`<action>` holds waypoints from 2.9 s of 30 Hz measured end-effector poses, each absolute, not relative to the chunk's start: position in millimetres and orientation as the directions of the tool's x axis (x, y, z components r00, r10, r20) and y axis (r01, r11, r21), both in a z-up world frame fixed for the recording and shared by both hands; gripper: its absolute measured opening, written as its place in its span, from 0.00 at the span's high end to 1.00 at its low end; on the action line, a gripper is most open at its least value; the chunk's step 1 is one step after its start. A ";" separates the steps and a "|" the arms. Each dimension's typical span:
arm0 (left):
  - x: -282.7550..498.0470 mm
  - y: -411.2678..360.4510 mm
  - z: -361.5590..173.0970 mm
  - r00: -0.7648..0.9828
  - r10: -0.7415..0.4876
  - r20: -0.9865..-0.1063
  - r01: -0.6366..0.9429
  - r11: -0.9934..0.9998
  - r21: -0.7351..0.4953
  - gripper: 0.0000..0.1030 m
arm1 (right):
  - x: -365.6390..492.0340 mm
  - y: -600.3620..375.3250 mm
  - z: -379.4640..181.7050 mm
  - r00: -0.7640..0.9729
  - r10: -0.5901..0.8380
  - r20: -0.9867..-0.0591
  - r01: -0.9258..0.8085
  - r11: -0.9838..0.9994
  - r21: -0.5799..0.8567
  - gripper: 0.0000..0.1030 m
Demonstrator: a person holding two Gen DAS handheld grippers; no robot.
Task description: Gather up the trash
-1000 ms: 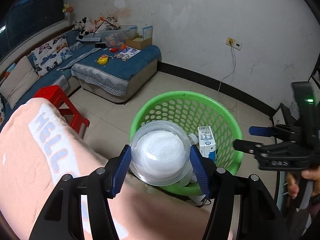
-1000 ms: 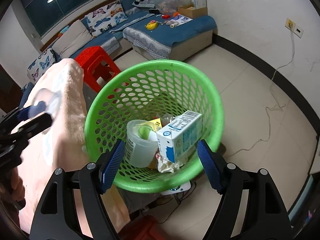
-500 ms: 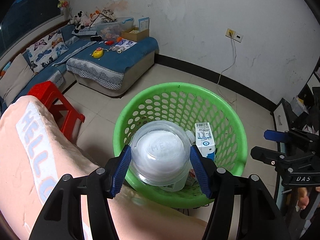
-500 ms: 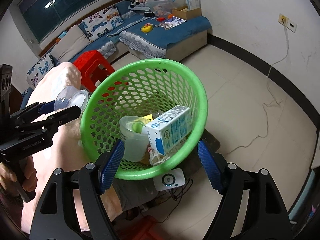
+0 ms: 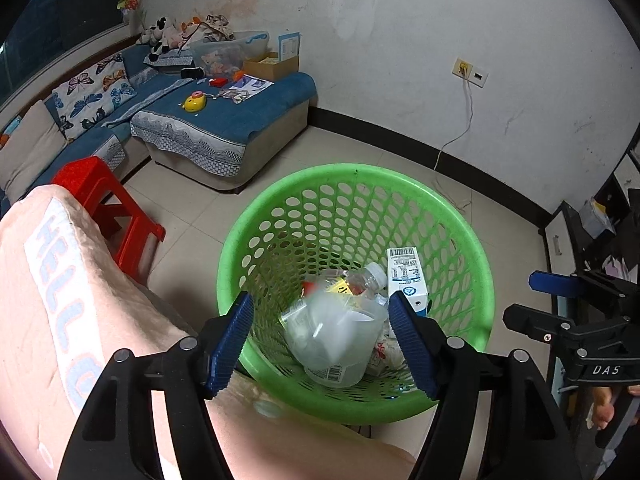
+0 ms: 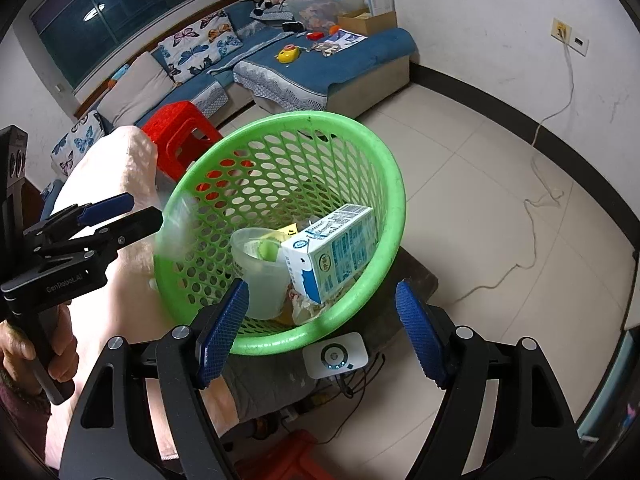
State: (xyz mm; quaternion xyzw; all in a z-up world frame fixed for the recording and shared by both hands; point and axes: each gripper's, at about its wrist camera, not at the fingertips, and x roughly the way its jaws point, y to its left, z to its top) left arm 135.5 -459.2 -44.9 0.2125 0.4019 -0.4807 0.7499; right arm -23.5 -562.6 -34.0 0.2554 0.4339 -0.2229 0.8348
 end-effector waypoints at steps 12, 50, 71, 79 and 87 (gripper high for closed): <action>125.6 -413.4 -8.3 0.283 -0.581 -0.763 0.874 0.483 -0.044 0.16 | -29.6 -533.7 -17.6 0.552 -0.176 -0.815 0.569 0.794 0.214 0.25; 79.9 -121.5 55.3 0.618 -0.465 -0.633 0.593 0.805 -0.012 0.07 | -29.0 -334.6 38.6 0.717 -0.170 -0.676 0.314 0.945 0.096 0.11; 41.5 -61.8 46.7 0.693 -0.398 -0.602 0.510 0.860 0.019 0.07 | -48.0 -300.3 46.2 0.758 -0.157 -0.633 0.273 0.958 0.088 0.08; 31.9 -59.6 47.2 0.706 -0.389 -0.592 0.489 0.872 0.009 0.07 | -52.7 -295.0 47.4 0.765 -0.159 -0.624 0.270 0.959 0.086 0.07; 23.4 -56.6 49.6 0.727 -0.381 -0.571 0.475 0.880 0.017 0.07 | -55.8 -293.9 48.1 0.769 -0.158 -0.619 0.270 0.959 0.090 0.05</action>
